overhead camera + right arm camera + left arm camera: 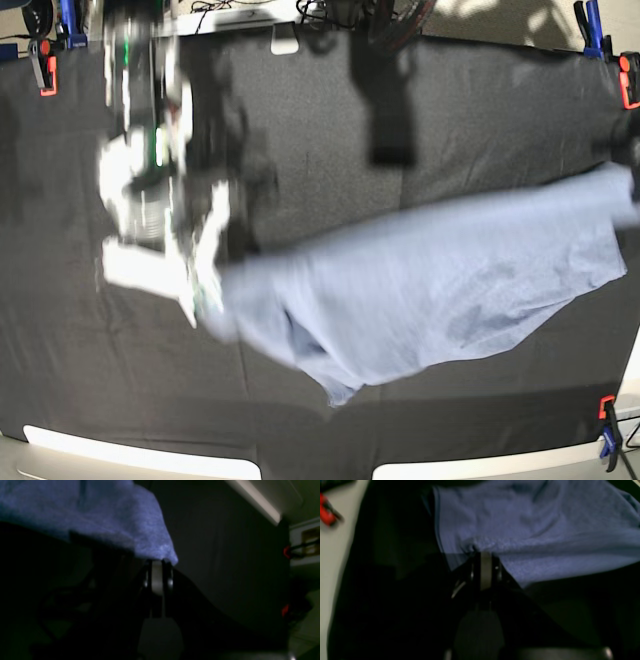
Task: Layout the t-shirt on the table in an organized manner, then fold the t-shirt properly
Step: 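Lift and fling the shirt with both grippers to spread it flat, then lower the shirt onto the table and pull its edge with the right gripper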
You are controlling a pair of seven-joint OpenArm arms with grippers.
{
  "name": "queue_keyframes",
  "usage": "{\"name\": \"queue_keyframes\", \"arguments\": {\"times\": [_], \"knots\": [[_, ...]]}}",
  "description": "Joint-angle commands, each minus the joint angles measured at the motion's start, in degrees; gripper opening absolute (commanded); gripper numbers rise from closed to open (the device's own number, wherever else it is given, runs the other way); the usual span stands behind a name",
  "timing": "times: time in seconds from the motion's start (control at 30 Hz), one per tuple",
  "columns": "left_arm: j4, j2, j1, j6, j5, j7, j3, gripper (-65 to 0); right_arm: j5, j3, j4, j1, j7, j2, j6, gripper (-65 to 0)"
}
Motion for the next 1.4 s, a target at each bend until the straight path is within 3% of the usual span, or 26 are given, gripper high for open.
{"name": "queue_keyframes", "arguments": {"times": [0.0, 0.37, 0.77, 0.83, 0.87, 0.97, 1.03, 1.17, 1.3, 1.37], "knots": [[0.9, -1.3, 1.2, -0.3, -1.4, -1.4, -1.3, -65.0, -0.3, 0.6, 2.7, -1.5, 1.2, 0.2, -0.2, -65.0], [0.9, 0.5, 12.8, -1.0, -1.4, 1.4, -2.3, -65.0, -1.9, 4.1, 12.0, -22.6, 0.8, 0.1, -0.2, -65.0], [0.9, 1.2, 16.2, -1.1, -0.9, 3.0, -2.3, -65.0, -3.2, 4.1, 12.0, -30.6, 0.2, 0.2, -0.3, -65.0], [0.9, 1.2, 16.2, -1.1, -0.9, 3.0, -2.3, -65.0, -1.7, 4.1, 12.0, -30.5, 0.2, 0.2, -0.3, -65.0], [0.9, 1.2, 16.2, -1.1, -0.8, 3.0, -2.3, -61.8, 0.0, 4.1, 12.0, -30.5, 0.2, 0.2, -0.2, -65.0], [0.9, 1.0, 16.2, -1.1, -0.7, 3.2, -2.3, -44.1, 5.3, 4.1, 12.0, -30.5, 0.3, 0.2, 1.6, -53.3], [0.9, 0.8, 16.2, -1.1, -0.8, 4.0, -2.3, -37.8, 9.4, 4.1, 12.0, -30.5, -0.1, 0.3, 3.6, -45.6], [0.9, -0.6, 16.2, -1.1, -0.8, 4.2, -2.3, -37.3, 16.0, 4.1, 14.1, -30.4, 0.2, 0.3, 5.0, -43.8], [0.9, -2.8, 15.6, -1.1, -1.0, 3.7, -2.3, -37.3, 16.8, 5.2, 14.8, -27.2, 7.2, 0.3, 4.9, -43.5], [0.9, -3.1, 14.4, -1.1, -1.0, 3.8, -2.3, -37.3, 18.3, 6.3, 13.9, -24.4, 10.3, 0.3, 4.9, -37.2]]}}
